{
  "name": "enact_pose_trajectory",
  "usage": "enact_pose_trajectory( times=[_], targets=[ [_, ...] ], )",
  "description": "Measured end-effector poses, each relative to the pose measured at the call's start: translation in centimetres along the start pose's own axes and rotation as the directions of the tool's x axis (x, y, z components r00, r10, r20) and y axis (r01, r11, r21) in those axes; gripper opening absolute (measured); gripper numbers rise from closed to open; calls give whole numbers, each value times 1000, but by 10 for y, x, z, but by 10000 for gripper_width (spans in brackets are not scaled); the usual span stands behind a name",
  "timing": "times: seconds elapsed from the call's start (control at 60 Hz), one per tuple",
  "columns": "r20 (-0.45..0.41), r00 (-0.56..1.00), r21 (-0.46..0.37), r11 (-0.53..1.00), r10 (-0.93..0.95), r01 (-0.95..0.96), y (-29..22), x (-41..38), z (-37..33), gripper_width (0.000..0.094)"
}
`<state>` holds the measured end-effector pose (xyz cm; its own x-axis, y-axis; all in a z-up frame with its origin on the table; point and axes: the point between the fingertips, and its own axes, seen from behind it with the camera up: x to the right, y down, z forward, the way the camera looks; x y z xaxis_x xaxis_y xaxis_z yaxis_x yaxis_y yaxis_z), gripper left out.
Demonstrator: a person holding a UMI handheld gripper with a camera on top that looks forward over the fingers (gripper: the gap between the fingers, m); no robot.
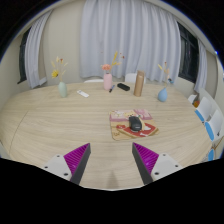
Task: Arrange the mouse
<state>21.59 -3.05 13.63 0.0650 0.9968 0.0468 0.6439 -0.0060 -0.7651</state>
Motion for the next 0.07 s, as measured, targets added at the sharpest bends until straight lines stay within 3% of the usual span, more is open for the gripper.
enact_pose_trajectory(
  times=[0.067],
  targets=[
    [7, 1000, 4, 1000, 10, -10, -3, -4, -1, 859]
  ],
)
